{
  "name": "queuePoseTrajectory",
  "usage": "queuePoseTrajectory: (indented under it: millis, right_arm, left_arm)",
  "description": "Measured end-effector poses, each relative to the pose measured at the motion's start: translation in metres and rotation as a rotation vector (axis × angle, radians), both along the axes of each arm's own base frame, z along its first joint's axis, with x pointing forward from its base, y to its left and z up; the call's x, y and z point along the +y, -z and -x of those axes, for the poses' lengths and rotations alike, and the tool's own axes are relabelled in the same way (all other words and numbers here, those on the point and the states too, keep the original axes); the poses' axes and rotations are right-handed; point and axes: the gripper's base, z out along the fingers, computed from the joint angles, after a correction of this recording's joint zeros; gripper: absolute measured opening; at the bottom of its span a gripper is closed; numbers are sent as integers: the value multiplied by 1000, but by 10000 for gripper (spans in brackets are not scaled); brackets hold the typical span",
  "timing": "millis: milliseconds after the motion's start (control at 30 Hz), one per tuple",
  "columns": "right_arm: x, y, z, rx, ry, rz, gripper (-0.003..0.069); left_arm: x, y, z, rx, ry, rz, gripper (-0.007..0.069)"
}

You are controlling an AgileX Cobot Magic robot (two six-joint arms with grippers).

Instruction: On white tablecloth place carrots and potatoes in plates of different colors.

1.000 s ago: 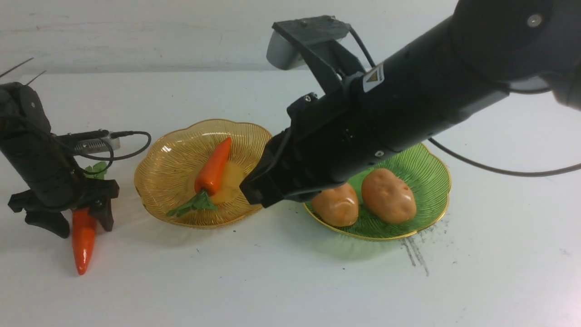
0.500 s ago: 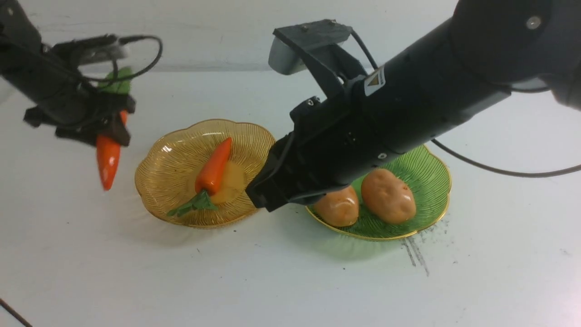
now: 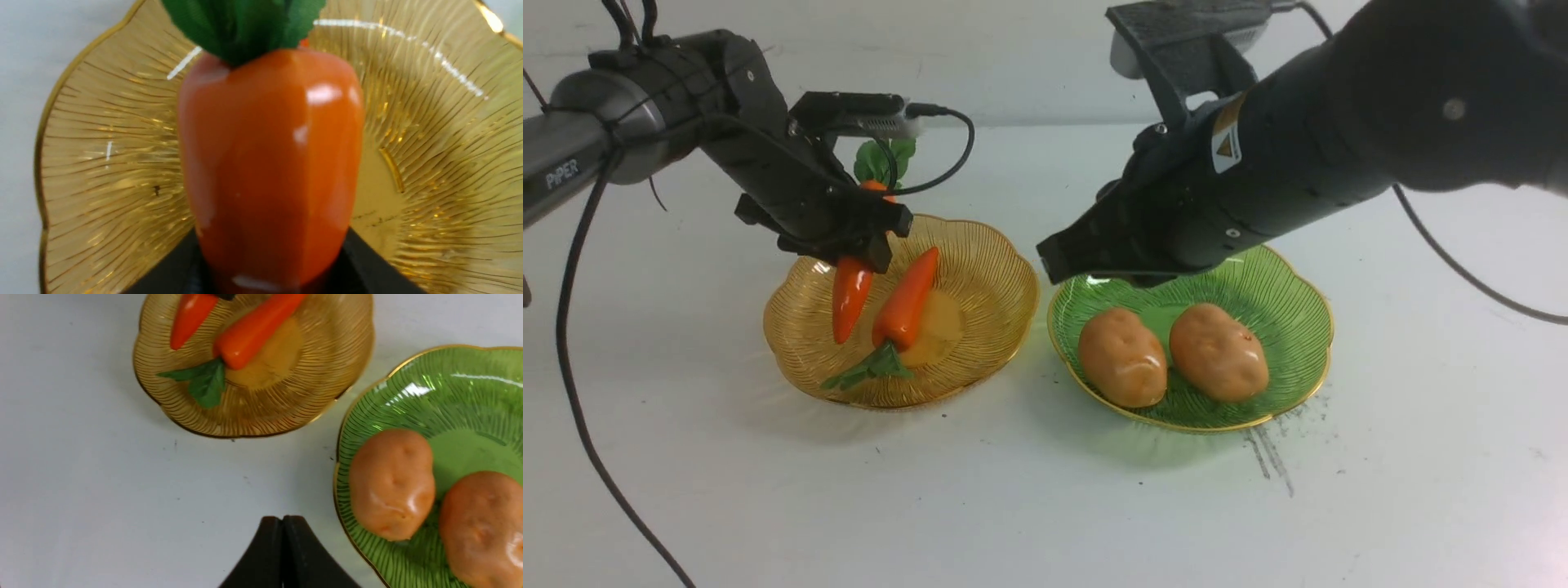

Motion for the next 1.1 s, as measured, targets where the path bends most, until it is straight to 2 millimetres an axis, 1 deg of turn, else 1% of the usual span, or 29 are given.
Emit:
queuePoseTrajectory:
  millis: [33,67,100,233,300,333,433,467,500,533,567,600,633,667,700,767,800,833,867,900,933,967,1000,1033,1067,1100]
  right_arm:
    - [-1,0,0,3,5,9,-11]
    - [-1,1,0,4,5,10,-11]
    - [-1,1,0,4,6,14,-11]
    - [-1,1,0,5,6,12,-11]
    - [-1,1,0,7,6,10,-11]
    - [-1,1,0,8,4,11,-11]
    - [-1,1,0,2,-8,22,-11]
    - [-2,0,1,-7,-16,33,-11]
    - [-2,0,1,-11,-18,36,-11]
    - [-6,-4,2,-33,-24,62,-11]
    - [-10,-9,4,-54,-23,77,-11]
    - [-19,-18,9,-85,-5,98,-11]
    - [-28,-29,13,-118,28,98,-11]
    - [-36,-39,18,-158,55,104,-11]
    - [-50,-56,27,-210,96,85,-11]
    - [-68,-77,39,-290,144,81,-11]
    - [-82,-90,49,-340,177,75,-11]
    - [-93,-101,58,-376,206,70,-11]
    - [-108,-112,69,-416,244,63,-11]
    - [-127,-127,86,-462,291,43,-11]
    - [-142,-134,98,-488,327,32,-11]
    - [-156,-141,110,-521,356,13,-11]
    - [-159,-142,113,-529,365,9,-11]
    - [-179,-146,133,-571,402,-35,-11]
    - [-184,-146,138,-580,406,-44,-11]
    - [-200,-144,155,-608,432,-88,-11]
  left_arm:
    - [1,1,-1,-5,2,-15,334]
    - [1,1,-1,-5,3,-18,340]
    - [3,1,-1,-11,9,-42,389]
    - [4,1,-1,-9,-4,-51,515]
    - [4,1,-1,-4,-12,-48,532]
    - [4,-1,1,28,-34,-40,556]
    - [4,-12,3,76,-63,-28,542]
    - [4,-21,4,92,-63,-28,508]
    - [4,-22,4,95,-65,-28,491]
    - [4,-37,7,108,-64,-27,411]
    - [4,-49,9,103,-63,-23,351]
    - [4,-63,12,81,-61,-16,247]
    - [3,-79,16,49,-55,-4,158]
    - [3,-95,23,16,-44,5,92]
    - [2,-112,31,-18,-29,10,52]
    - [1,-140,47,-79,-12,23,21]
    - [-1,-158,58,-121,0,34,7]
    - [-4,-172,68,-154,14,43,3]
    - [-7,-189,81,-195,28,54,-1]
    - [-10,-211,101,-249,46,70,-3]
    - [-13,-230,120,-295,68,81,-3]
    - [-17,-238,129,-314,84,91,-3]
    - [-18,-243,136,-328,91,95,-3]
    - [-22,-262,165,-381,126,116,-3]
    - [-23,-264,168,-385,130,118,-3]
    - [-26,-274,194,-417,166,137,-3]
